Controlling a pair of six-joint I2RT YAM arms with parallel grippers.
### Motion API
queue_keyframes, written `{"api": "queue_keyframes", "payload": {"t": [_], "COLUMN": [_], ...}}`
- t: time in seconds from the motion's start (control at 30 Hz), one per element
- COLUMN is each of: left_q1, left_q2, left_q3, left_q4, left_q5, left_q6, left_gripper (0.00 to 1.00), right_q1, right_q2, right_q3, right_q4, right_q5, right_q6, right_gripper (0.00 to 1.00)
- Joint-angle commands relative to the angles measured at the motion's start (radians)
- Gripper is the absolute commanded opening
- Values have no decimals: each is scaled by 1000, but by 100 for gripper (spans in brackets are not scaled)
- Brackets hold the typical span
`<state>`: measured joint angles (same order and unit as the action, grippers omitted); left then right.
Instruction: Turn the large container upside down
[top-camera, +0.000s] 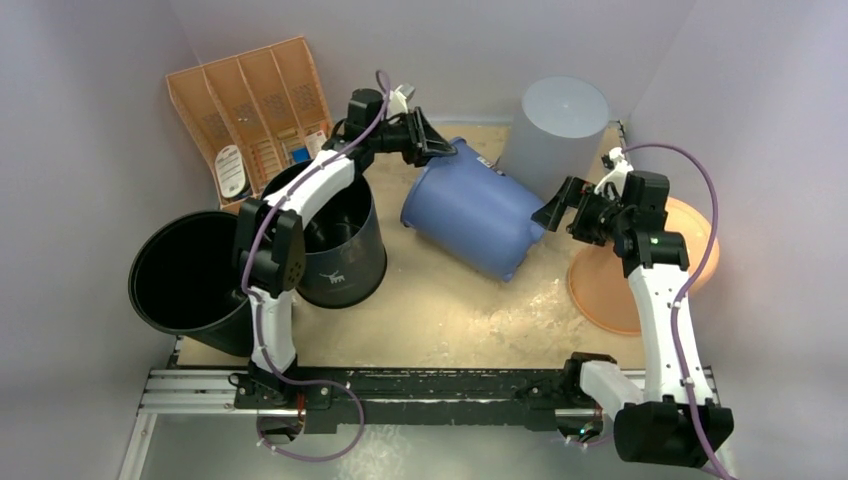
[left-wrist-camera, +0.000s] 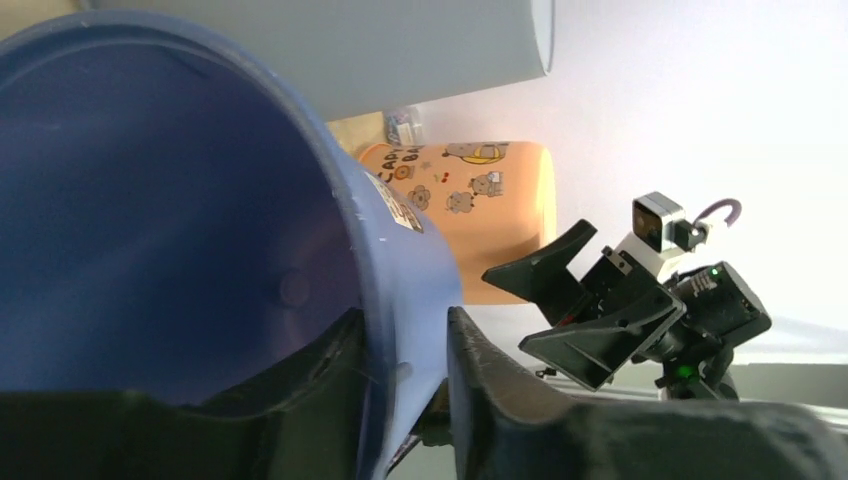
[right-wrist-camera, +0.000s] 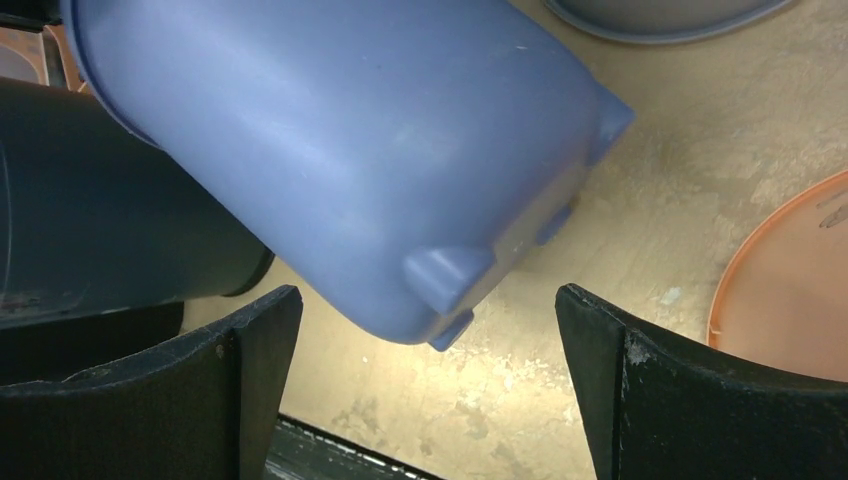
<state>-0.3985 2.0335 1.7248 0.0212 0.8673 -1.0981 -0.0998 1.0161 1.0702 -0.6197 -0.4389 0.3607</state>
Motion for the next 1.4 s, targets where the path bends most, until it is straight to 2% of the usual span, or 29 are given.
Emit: {"api": "queue_keyframes", "payload": {"t": [0.0, 0.07, 0.13, 0.37, 0.5, 0.67, 0.87, 1.03, 1.37], "left_q1": [12, 12, 12, 13, 5, -11, -57, -65, -88], "left_q2": [11, 21, 42, 55, 32, -3, -13, -16, -51], "left_q3": [75, 108, 169, 307, 313, 344, 402, 437, 448], "left_q4": [-162, -236, -397, -628, -638, -693, -764, -806, -811], "left_q5": [-7, -45, -105, -297, -326, -464, -563, -599, -724], "left_q6": [171, 237, 326, 504, 512, 567, 623, 653, 736], "left_gripper": [41, 50, 57, 59, 60, 60, 60, 60, 67], "right_q1": [-5, -5, -5, -5, -4, -3, -3, -3, -3], "right_q2": [-25, -25, -37, -65, -49, -44, -71, -71, -47], "right_q3": [-39, -68, -126, -186, -217, -228, -260, -302, -316], "right_q4": [70, 103, 157, 215, 248, 291, 301, 393, 453], "right_q5": [-3, -8, -48, -74, -114, -165, -172, -214, -222], "right_q6": [36, 78, 135, 193, 215, 243, 251, 298, 322], "right_gripper": [100, 100, 100, 100, 100, 100, 100, 100, 100]}}
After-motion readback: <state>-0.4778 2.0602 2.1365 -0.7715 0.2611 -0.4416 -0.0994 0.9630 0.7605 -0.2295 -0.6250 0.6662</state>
